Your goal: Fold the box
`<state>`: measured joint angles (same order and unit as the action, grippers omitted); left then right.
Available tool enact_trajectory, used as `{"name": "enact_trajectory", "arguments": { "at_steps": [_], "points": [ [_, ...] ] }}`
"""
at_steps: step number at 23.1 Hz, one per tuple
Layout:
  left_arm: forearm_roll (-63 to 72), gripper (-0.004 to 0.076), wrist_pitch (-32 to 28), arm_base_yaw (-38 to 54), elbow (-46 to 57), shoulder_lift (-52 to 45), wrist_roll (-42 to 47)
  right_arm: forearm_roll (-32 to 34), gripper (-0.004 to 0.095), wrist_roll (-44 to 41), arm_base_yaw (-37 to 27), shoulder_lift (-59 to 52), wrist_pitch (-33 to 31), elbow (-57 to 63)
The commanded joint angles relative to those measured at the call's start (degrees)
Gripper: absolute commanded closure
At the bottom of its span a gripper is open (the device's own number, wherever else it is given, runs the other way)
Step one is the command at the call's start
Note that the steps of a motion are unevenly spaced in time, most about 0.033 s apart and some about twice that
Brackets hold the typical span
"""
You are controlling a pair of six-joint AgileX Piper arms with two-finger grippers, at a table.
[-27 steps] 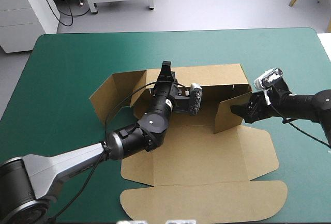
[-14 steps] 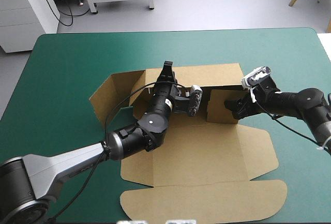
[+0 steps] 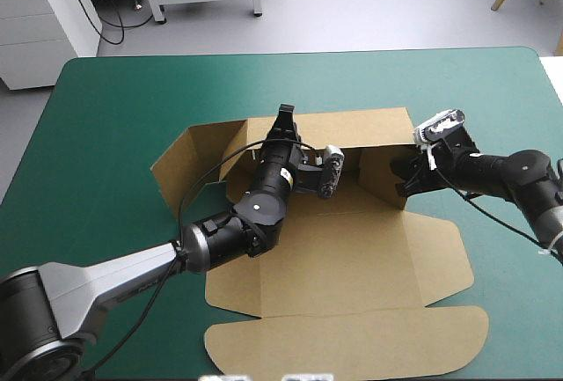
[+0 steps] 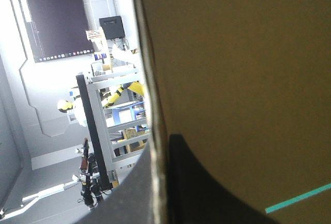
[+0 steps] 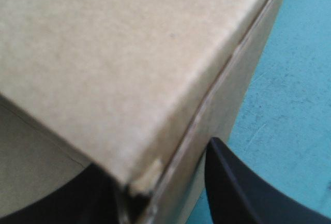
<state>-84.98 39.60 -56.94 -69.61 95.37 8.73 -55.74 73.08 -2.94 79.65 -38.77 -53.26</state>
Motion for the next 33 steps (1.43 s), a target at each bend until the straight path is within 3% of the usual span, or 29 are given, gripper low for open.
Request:
{"name": "enact_trajectory", "arguments": {
  "at_steps": [1,8,14,16,17,19,21,31,33],
  "points": [
    [-2.1,0.0734,-1.0,-0.4,-1.4,-1.5,-1.0,-3.5,0.0617,0.0,0.0,-1.5,-0.5,-1.5],
    [-2.6,0.0734,-1.0,-0.5,-1.4,-1.4,-1.0,-3.5,0.0929,0.2,0.0,-1.5,-0.5,-1.5],
    [-2.6,0.0687,-1.0,-0.5,-1.4,-1.6,-0.9,-3.5,0.0926,0.1,0.0,-1.5,-0.6,-1.5],
    [-2.7,0.0599,-1.0,-0.5,-1.4,-2.3,-0.9,-3.6,0.0926,-0.1,0.0,-1.5,-0.6,-1.5],
    [-2.7,0.0489,-1.0,-0.7,-1.4,-3.3,-0.9,-4.1,0.0926,-0.1,0.0,-1.5,-0.6,-1.5],
    [-2.6,0.0356,-1.0,-2.0,-1.4,-4.9,0.9,-5.6,0.0926,-0.1,0.0,-1.5,-0.6,-1.5],
    [-2.6,0.0308,-1.0,-4.0,-1.4,-7.1,2.2,-7.3,0.0926,-0.4,0.0,-1.5,-0.1,-1.5],
    [10.2,0.0309,-2.7,-18.5,-1.6,-16.4,2.4,-7.8,0.0926,-4.7,0.0,-1.5,2.7,-1.8],
    [14.6,0.0309,-3.8,-18.7,-3.2,-17.6,5.7,-7.8,0.0926,-5.0,0.0,-1.5,2.7,-1.8]
  ]
}}
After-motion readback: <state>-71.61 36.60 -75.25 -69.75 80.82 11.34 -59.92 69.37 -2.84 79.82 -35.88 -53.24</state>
